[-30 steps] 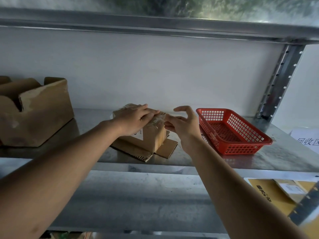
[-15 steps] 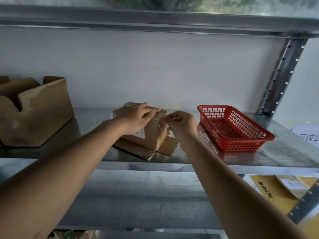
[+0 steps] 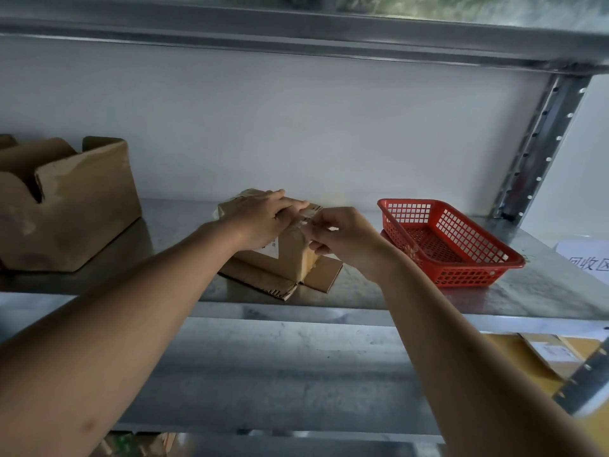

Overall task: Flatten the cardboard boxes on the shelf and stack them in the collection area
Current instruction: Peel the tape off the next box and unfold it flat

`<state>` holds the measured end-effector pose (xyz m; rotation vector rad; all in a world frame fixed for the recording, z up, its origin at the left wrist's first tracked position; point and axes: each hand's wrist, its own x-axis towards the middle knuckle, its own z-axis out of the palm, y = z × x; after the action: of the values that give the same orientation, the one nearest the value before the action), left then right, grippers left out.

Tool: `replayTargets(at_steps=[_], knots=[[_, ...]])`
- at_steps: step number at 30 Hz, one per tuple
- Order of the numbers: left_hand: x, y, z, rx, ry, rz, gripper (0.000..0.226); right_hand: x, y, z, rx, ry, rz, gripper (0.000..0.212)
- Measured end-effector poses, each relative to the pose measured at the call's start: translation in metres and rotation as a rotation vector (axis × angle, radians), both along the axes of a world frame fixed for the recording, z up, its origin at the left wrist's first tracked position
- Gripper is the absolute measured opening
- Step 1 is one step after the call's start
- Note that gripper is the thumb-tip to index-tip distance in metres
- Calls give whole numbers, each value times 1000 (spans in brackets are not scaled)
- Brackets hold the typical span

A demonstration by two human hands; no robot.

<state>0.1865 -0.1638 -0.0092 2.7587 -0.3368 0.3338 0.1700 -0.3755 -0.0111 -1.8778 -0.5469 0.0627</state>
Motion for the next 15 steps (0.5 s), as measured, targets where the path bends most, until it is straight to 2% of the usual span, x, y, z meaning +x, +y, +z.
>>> replayTargets(at_steps=[4, 8, 9, 11, 13, 15], knots=[[-2, -3, -1, 9, -2, 16, 47, -2, -1, 0, 165, -25, -195, 17], [-7, -4, 1, -1, 29, 27, 47, -3, 2, -5, 316, 57, -268, 50], [-8, -5, 1, -3, 36, 29, 47, -2, 2, -7, 322, 43, -290, 50], [-9, -5, 2, -2, 47, 29, 48, 2, 2, -10, 248, -57, -357, 34], [-9, -5, 2, -15, 50, 27, 48, 6, 3, -15, 82, -218, -417, 11], [-9, -6, 2, -16, 49, 26, 48, 7, 5, -19, -53, -382, -459, 11]])
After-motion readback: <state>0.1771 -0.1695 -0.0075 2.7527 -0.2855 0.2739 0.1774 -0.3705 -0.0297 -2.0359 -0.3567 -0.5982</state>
